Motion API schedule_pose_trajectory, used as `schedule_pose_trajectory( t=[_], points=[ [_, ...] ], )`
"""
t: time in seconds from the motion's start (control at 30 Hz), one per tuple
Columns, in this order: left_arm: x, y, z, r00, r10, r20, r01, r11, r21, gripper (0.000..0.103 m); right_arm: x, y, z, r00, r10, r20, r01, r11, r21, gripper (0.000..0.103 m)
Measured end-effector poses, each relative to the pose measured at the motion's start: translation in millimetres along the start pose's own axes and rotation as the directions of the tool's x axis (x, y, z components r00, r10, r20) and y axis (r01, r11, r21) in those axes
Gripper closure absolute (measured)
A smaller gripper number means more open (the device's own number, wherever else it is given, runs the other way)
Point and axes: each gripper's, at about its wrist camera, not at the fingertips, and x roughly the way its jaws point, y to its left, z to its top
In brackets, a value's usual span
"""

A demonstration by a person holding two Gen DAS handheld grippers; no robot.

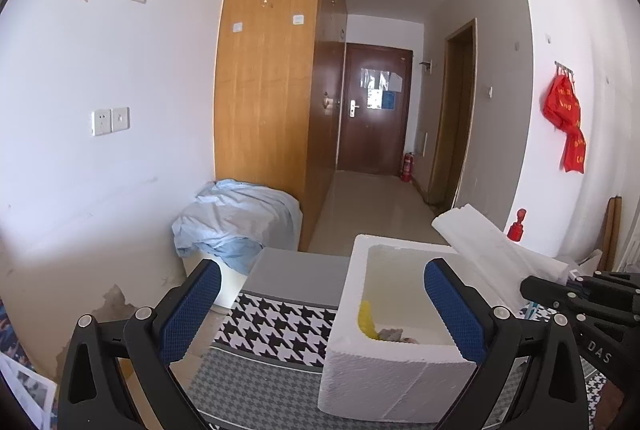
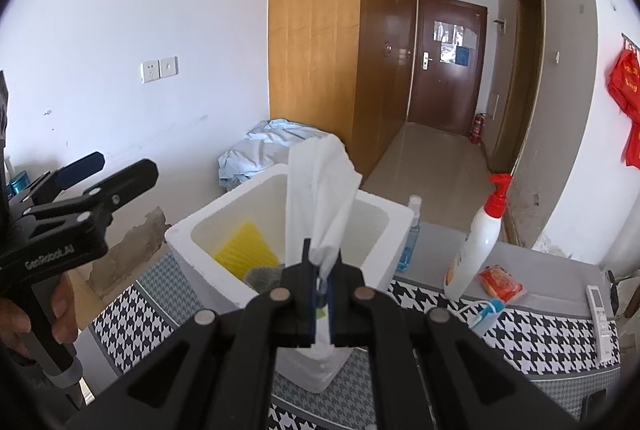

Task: Organize soft objects
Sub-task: 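Open the left gripper to drop the sock while the right gripper drops the mask into the box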

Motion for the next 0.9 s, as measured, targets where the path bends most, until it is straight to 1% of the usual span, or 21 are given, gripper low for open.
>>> schedule_pose_trajectory(
  t=[0.13,0.4,0.7,0.73,0.8,0.83,0.87,0.9],
  points=[
    [-0.3,1.0,-3.5,1.0,-0.004,-0.003,0.004,1.0,0.008,0.001,5.1,1.2,2.0,1.0,-0.002,-0.008,0.002,1.0,0.003,0.097],
    [0.1,8.1,-5.2,1.0,0.016,-0.005,-0.016,1.0,-0.004,0.001,13.2,8.6,4.9,1.0,0.013,-0.02,-0.014,1.0,-0.006,0.097],
    [-3.8,17.7,-8.5,0.999,0.034,-0.01,-0.034,0.999,-0.016,0.001,32.5,6.7,7.2,0.998,0.033,-0.055,-0.032,0.999,0.027,0.096],
    [-3.8,17.6,-8.6,0.999,0.035,-0.011,-0.035,0.999,-0.016,0.001,35.6,5.6,7.4,0.997,0.034,-0.065,-0.032,0.999,0.036,0.094],
    [-4.4,18.3,-9.7,0.999,0.039,-0.013,-0.039,0.999,-0.018,0.001,38.4,4.7,7.2,0.996,0.034,-0.077,-0.031,0.999,0.041,0.083],
    [-4.0,17.9,-9.7,0.999,0.039,-0.013,-0.039,0.999,-0.017,0.001,39.5,4.4,6.8,0.996,0.031,-0.08,-0.027,0.999,0.043,0.069],
    [-3.9,17.5,-10.3,0.999,0.039,-0.015,-0.039,0.999,-0.013,0.001,39.4,4.0,6.8,0.997,0.027,-0.078,-0.023,0.999,0.045,0.051],
    [-4.0,18.0,-10.8,0.999,0.04,-0.016,-0.04,0.999,-0.01,0.001,37.8,3.6,6.5,0.997,0.024,-0.067,-0.02,0.999,0.05,0.044]
  ],
)
